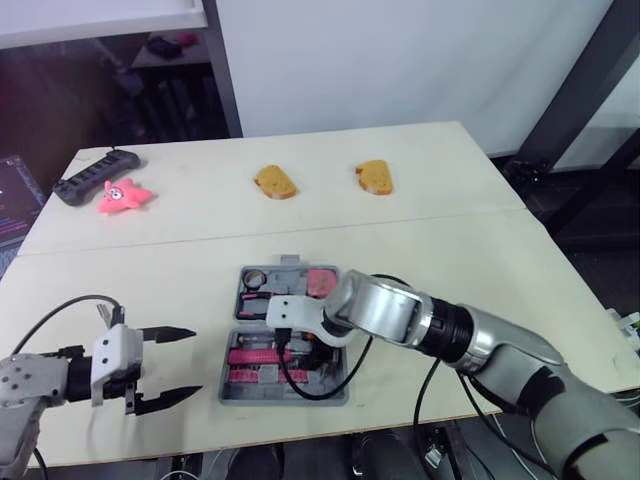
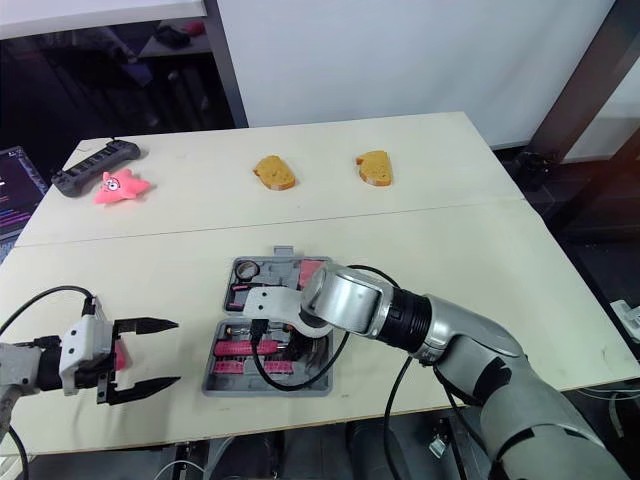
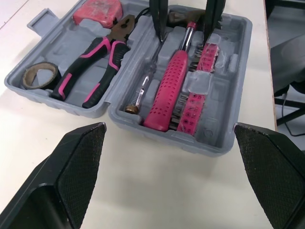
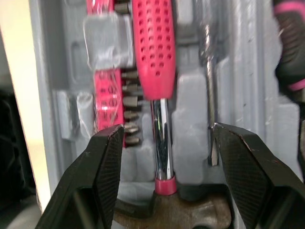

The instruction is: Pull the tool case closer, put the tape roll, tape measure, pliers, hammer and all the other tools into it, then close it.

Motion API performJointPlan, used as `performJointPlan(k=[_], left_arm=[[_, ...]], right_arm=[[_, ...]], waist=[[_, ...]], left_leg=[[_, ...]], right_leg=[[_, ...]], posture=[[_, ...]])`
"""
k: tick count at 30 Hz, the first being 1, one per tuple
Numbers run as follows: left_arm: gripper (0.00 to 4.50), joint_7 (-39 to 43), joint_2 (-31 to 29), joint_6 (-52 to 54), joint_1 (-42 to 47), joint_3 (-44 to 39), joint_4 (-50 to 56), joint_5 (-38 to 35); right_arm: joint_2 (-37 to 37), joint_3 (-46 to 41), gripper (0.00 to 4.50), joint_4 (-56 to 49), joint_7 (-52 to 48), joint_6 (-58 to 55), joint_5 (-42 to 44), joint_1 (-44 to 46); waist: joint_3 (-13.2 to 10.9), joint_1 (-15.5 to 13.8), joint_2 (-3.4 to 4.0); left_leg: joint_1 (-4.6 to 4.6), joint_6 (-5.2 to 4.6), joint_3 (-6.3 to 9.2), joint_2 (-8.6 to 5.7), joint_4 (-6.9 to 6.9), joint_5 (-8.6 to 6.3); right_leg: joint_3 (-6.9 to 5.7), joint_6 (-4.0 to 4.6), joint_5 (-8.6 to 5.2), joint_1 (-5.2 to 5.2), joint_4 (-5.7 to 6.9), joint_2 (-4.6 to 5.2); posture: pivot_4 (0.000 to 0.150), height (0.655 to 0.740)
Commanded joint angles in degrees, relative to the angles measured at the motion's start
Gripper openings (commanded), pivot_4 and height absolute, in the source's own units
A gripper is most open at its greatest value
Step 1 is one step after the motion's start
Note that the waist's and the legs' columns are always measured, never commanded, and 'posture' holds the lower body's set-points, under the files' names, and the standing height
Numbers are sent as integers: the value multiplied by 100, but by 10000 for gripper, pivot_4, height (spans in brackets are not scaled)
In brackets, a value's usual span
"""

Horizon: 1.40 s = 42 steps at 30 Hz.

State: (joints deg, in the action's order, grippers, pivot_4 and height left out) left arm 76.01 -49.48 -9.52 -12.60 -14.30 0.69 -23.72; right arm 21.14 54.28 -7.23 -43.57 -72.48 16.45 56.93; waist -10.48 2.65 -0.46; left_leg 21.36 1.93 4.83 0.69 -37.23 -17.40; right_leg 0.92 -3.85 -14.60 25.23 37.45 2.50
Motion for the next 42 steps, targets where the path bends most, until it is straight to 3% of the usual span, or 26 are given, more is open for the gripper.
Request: performJointPlan(k=[1,4,8,9,16,31,42], left_arm=[[45000,13,-72,-34,38,-56,25,13],[45000,20,-76,-11,56,-51,32,10],[45000,30,-81,-2,54,-62,28,18],[45000,32,-79,-4,46,-66,30,22],[45000,38,-70,6,58,-54,25,32],[45000,62,-87,36,115,-48,-4,45],[45000,49,-77,49,121,-39,16,63]], right_arm=[[-27,-306,31921,-257,38,196,-75,-54],[119,-699,23169,-644,205,665,-149,-521],[299,-1114,3044,-1069,199,1762,-256,-1253],[370,-1156,215,-1179,167,2035,-298,-1441],[299,-1355,215,-854,293,2702,-668,-2175],[-140,-1377,215,-472,-34,3087,-873,-2523],[-62,-1086,215,15,-181,2903,-1269,-2589]], waist=[[0,-1,0],[1,-7,-1],[2,-11,-3],[2,-11,-3],[2,1,-3],[3,-8,-4],[3,-6,-5]], left_leg=[[0,0,0,0,0,0],[1,0,0,0,1,0],[2,0,-2,-1,0,0],[1,0,-2,-1,-1,0],[-3,0,-4,2,0,0],[-4,0,-3,3,-2,0],[-8,0,-3,2,-1,0]], right_leg=[[0,0,0,0,0,0],[0,0,0,0,-1,0],[0,-1,0,-1,-2,2],[0,-1,0,-2,-1,2],[3,-1,0,-4,0,-6],[2,0,0,-7,0,-6],[3,0,0,-10,1,-7]], posture=[[1500,7400],[1500,7400],[1500,7400],[1500,7400],[1500,7400],[1500,7400],[1500,7400]])
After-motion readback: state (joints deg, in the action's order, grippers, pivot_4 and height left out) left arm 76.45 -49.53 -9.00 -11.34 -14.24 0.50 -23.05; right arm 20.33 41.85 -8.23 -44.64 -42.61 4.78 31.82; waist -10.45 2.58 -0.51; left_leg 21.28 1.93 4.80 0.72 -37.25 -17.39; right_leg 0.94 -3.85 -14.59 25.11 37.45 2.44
